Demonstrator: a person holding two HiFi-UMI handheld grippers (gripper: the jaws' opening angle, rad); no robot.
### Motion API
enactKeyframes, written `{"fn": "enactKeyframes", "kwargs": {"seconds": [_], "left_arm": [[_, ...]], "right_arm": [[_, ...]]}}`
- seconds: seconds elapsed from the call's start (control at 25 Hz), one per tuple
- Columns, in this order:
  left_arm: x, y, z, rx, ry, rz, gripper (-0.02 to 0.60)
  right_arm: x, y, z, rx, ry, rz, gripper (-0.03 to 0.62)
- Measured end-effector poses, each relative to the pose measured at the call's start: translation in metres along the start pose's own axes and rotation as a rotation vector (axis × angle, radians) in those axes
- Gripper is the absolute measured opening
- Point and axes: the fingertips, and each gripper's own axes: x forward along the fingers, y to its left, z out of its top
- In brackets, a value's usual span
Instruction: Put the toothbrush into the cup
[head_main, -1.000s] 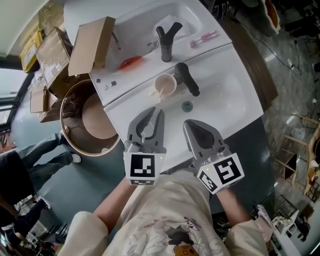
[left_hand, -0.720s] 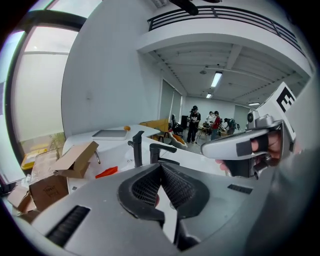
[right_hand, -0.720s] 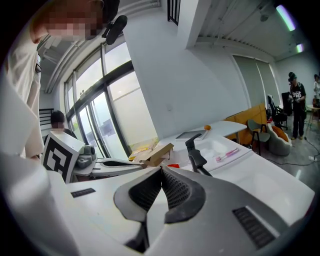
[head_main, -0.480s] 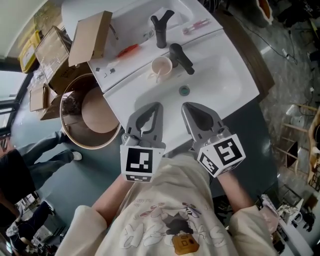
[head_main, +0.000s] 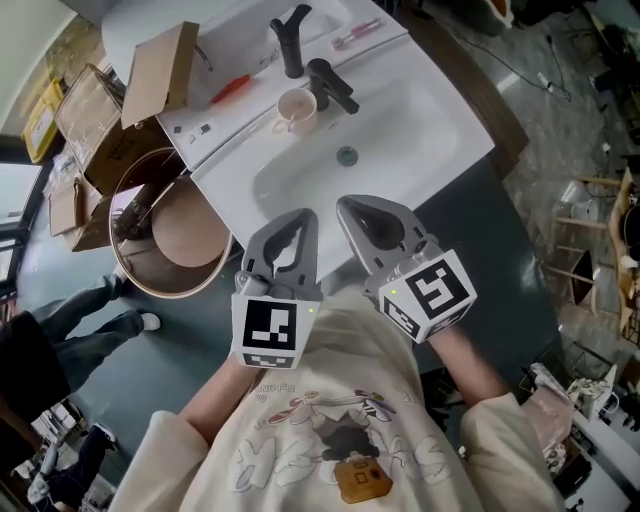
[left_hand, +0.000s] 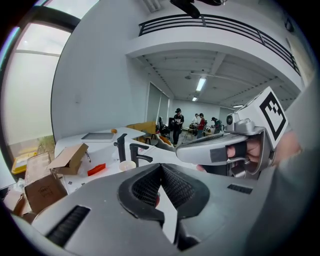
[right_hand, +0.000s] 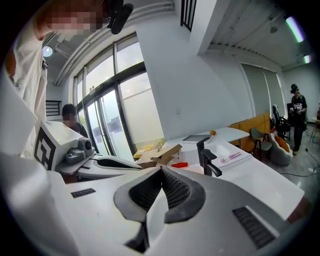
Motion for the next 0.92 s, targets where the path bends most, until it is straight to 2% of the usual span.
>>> {"fn": "enactKeyframes", "kwargs": {"seconds": [0.48,0.92], "left_arm": [[-0.044,-0.029,-0.006,0.005,-0.045,-0.030,0.014],[-0.061,-0.047,-0.009,0.016,-0.044,-0.074,0.014]], "right_arm": [[-0.051,0.041,-0.016,-0.008,-0.027,-0.030,0.015],[-0.071,0.063,-0.034,0.049,-0.022,-0.058,0.015]]}}
